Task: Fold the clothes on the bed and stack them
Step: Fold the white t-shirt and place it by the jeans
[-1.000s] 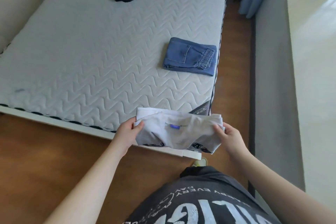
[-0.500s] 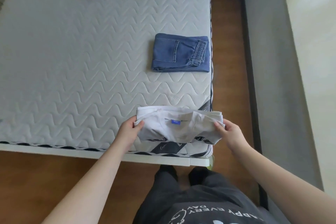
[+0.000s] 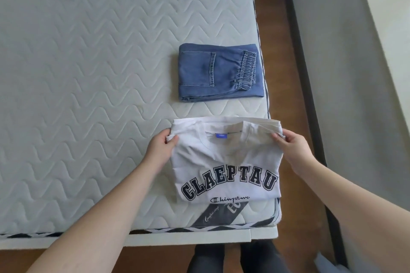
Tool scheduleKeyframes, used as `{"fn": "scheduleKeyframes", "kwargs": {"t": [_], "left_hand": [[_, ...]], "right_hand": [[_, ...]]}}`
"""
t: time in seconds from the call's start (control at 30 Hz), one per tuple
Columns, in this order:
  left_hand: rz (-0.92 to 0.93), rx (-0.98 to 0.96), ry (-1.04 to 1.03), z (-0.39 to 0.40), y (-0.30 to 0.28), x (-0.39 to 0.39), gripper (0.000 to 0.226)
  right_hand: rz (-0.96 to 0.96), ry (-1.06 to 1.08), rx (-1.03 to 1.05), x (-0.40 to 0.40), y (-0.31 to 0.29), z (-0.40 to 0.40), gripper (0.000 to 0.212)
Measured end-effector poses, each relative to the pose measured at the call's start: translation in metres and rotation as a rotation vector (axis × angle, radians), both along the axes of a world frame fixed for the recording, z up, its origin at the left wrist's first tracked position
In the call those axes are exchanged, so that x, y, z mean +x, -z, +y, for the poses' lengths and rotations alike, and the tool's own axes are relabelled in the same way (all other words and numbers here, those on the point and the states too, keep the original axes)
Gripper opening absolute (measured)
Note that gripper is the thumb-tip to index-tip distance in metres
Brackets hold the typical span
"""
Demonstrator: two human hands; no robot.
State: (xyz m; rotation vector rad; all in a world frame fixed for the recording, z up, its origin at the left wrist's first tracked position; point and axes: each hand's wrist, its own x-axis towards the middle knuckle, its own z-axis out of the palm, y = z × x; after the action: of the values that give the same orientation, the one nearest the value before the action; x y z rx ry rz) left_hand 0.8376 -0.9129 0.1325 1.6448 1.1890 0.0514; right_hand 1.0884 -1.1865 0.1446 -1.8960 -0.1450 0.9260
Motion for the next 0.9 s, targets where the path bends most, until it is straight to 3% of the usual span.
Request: {"fn": "scheduleKeyframes", "kwargs": {"t": [0.47, 0.57, 0.7, 0.9], "left_hand": [[-0.076, -0.070, -0.199, 0.070, 0.124, 0.064, 0.008], [-0.077, -0.063, -0.254, 0.077, 0.147, 0.070, 0.010], [-0.066, -0.138, -0.356, 0.075, 0.168, 0.066, 0.038], [0.060, -0.254, -0.230, 0.043, 0.161, 0.035, 0.039]], "right_hand": [[0.010, 0.162, -0.039, 0.080, 0.113, 0.059, 0.018], [0.000, 0.174, -0.062, 0.094, 0.139, 0.065, 0.010], [-0.048, 0.135, -0.154, 0.101, 0.163, 0.068, 0.008], [-0.138, -0.096, -0.369, 0.087, 0.164, 0.044, 0.028]]}}
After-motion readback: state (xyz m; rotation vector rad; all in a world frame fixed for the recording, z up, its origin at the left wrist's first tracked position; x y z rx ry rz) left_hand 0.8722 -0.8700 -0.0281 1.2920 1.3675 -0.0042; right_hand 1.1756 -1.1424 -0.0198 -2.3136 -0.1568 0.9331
